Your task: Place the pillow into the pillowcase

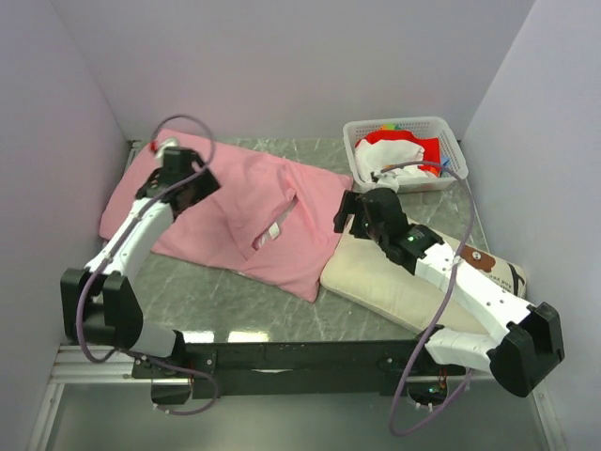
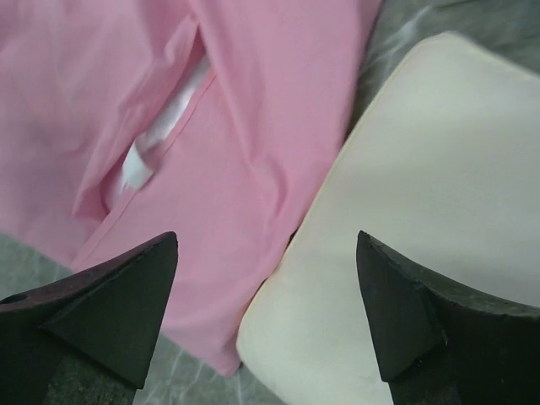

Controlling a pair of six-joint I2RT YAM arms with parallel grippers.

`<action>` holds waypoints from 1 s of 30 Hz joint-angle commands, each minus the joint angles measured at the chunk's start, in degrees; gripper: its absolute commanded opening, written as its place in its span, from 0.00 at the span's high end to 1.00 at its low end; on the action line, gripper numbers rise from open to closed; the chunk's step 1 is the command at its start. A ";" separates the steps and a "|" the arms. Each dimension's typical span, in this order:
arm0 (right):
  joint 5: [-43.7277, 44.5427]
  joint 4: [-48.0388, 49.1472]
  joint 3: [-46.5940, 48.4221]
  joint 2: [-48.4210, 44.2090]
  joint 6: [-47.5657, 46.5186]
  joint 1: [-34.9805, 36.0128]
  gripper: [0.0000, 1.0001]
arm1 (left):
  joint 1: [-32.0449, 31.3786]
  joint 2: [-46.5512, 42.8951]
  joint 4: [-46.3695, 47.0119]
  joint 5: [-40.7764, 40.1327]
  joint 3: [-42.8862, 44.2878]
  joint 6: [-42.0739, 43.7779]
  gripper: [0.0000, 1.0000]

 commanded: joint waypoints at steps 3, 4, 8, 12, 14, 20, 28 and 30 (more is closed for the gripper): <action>5.26 -3.23 -0.03 1.55 -5.46 -10.46 0.03 | -20.63 7.22 -2.04 3.22 7.68 8.70 0.10; 4.72 -2.95 -0.31 2.42 -5.64 -11.44 0.00 | -22.67 7.58 -1.25 4.18 7.15 8.44 0.10; 4.02 -2.69 1.09 8.74 -6.70 -12.42 0.00 | -29.63 9.16 3.40 7.70 3.29 5.89 0.11; 2.70 -1.28 1.97 15.51 -5.65 -12.42 0.00 | -35.95 11.71 7.71 7.96 -1.10 4.22 0.18; 2.43 -1.02 1.71 18.68 -5.56 -12.51 0.00 | -37.28 12.59 9.21 8.06 -2.95 3.34 0.22; 1.64 1.53 -0.39 22.38 -4.59 -12.25 0.54 | -40.27 13.21 13.25 7.88 -10.33 0.97 0.63; 3.04 -1.80 -0.22 14.67 -4.59 -12.68 1.00 | -40.80 13.29 14.40 6.83 -15.79 -0.35 0.99; 3.31 -4.25 0.57 12.28 -5.20 -12.95 1.00 | -40.80 13.03 14.05 6.30 -16.75 -0.44 0.99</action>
